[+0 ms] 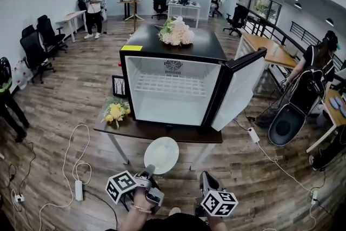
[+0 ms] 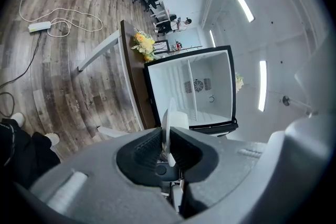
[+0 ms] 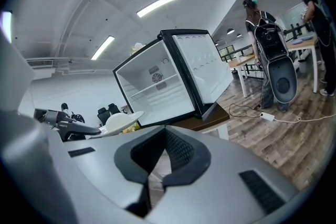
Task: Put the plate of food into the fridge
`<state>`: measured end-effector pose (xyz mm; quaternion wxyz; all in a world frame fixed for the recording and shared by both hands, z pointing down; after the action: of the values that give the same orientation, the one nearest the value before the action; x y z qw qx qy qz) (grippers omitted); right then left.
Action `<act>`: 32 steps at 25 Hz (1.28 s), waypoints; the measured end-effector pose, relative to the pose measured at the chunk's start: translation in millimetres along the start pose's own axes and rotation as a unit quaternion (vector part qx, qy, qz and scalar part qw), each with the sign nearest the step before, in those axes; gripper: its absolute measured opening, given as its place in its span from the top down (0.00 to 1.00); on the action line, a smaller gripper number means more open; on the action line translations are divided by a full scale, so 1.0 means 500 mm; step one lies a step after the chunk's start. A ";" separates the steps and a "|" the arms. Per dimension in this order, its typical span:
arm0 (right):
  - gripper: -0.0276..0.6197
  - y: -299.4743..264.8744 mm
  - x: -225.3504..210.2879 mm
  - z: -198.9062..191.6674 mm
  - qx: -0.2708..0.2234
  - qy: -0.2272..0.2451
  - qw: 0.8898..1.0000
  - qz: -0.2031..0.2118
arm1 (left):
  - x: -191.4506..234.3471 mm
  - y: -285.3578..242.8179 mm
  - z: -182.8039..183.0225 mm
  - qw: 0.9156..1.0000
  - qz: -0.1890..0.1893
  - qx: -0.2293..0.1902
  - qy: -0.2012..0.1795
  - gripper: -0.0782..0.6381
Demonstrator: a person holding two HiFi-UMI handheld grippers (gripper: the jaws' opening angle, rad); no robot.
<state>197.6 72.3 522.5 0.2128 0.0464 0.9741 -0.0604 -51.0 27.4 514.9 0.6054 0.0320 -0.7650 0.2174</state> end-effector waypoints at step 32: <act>0.95 -0.132 -0.041 0.009 0.034 -0.005 0.999 0.036 | -0.060 -0.107 0.032 0.999 0.005 -0.051 0.004 0.83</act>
<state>210.4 5.1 533.5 0.2176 0.0882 0.9682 -0.0861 -41.0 -33.6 499.5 0.6084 -0.0038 -0.7725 0.1818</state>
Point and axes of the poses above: the fingertips, and each gripper's own axes: y backward along the fingers, x to its left, z out of its top, the point moved 5 cm from there along y, backward along the fingers, and after that the axes turned 13 degrees about -x, right-handed, at the moved point
